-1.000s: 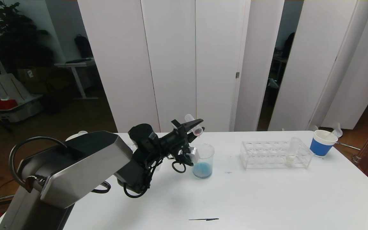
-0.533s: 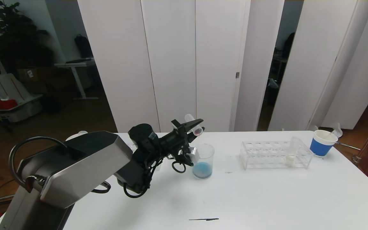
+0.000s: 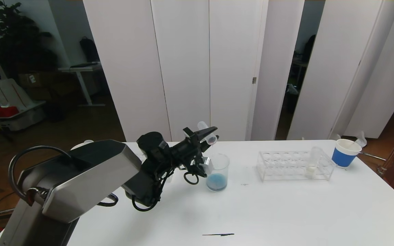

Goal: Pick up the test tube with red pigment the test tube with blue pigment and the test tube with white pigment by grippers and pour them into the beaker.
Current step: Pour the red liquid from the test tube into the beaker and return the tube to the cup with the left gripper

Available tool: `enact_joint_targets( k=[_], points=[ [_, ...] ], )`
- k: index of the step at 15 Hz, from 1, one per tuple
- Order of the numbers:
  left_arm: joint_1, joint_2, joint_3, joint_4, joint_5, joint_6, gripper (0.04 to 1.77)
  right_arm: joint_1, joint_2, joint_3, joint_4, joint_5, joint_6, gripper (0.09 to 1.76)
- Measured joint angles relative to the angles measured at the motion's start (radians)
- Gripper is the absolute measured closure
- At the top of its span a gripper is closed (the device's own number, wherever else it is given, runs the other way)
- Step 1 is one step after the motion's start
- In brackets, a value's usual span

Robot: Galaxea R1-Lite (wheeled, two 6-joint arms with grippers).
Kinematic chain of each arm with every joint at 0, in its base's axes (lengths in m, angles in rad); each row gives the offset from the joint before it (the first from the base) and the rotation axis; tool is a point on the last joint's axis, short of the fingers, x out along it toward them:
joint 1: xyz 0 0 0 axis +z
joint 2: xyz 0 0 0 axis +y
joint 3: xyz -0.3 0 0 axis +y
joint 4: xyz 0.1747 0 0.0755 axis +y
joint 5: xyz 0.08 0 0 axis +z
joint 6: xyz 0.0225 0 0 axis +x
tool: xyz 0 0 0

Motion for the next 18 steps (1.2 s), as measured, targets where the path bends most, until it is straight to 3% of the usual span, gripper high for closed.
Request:
enact_joint_targets(
  k=[6, 10, 12, 15, 18],
  points=[
    [0.001, -0.019, 0.008, 0.000, 0.020, -0.018, 1.21, 0.000, 0.000, 0.000, 0.000, 0.000, 0.000, 0.10],
    [0.009, -0.071, 0.047, 0.013, 0.051, -0.155, 1.21, 0.000, 0.000, 0.000, 0.000, 0.000, 0.000, 0.10],
    [0.011, -0.113, 0.069, 0.058, 0.114, -0.240, 1.21, 0.000, 0.000, 0.000, 0.000, 0.000, 0.000, 0.10],
    [0.012, -0.206, 0.089, 0.277, 0.239, -0.409, 1.21, 0.000, 0.000, 0.000, 0.000, 0.000, 0.000, 0.10],
    [0.000, -0.315, 0.086, 0.453, 0.486, -0.698, 1.21, 0.000, 0.000, 0.000, 0.000, 0.000, 0.000, 0.10]
  ],
)
